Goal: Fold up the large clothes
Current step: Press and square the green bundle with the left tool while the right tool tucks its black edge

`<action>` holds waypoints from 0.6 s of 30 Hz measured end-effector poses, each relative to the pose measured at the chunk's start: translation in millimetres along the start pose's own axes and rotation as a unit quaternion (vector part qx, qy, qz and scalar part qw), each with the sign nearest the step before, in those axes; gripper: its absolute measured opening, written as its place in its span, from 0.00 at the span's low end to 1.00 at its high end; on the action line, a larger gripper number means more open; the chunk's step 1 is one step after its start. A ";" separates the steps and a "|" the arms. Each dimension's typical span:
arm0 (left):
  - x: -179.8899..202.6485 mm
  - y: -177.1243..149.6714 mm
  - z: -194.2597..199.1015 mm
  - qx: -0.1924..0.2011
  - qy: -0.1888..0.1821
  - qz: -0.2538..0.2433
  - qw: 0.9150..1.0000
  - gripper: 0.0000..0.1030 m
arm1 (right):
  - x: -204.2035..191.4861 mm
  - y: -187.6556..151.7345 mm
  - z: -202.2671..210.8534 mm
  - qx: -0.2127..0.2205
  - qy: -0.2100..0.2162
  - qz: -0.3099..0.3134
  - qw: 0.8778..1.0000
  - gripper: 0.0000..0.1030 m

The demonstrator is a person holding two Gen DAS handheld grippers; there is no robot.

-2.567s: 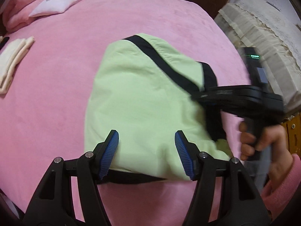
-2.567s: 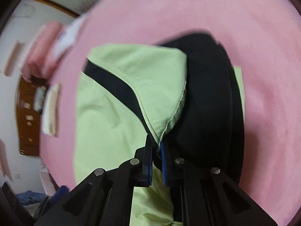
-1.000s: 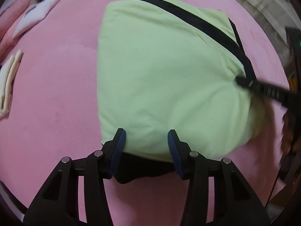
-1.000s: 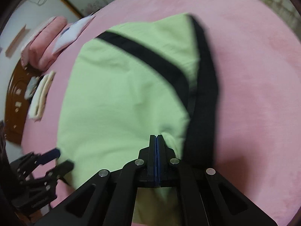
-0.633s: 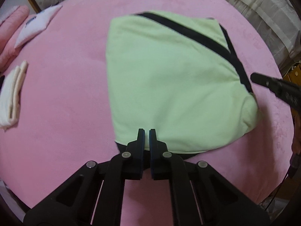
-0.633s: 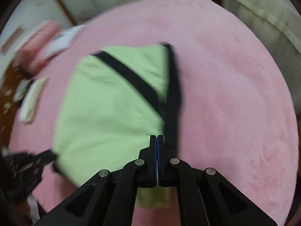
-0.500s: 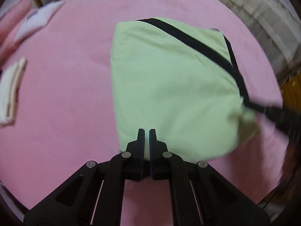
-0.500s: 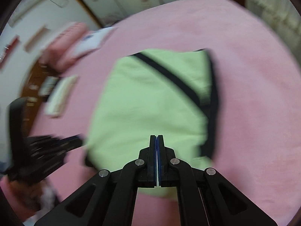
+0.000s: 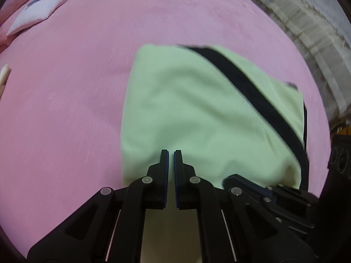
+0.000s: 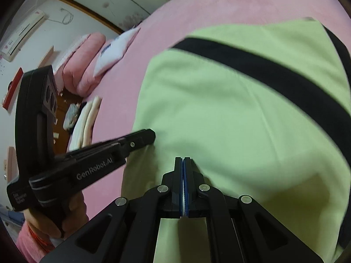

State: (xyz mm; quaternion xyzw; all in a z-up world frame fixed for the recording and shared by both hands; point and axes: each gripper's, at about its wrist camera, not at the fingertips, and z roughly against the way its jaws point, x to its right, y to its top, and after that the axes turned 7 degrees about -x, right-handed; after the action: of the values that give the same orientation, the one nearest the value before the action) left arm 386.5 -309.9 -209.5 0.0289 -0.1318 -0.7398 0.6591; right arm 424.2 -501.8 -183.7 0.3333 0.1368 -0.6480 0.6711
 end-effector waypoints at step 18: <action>7.8 56.5 -20.9 0.036 -0.024 -0.019 0.999 0.02 | 109.3 72.7 18.0 0.179 -0.090 -0.117 0.973 0.00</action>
State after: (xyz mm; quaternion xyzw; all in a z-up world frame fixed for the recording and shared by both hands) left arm 444.7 -326.3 -215.5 0.0371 -0.1735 -0.7476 0.6400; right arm 503.0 -602.5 -218.0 0.3697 -0.0040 -0.7635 0.5295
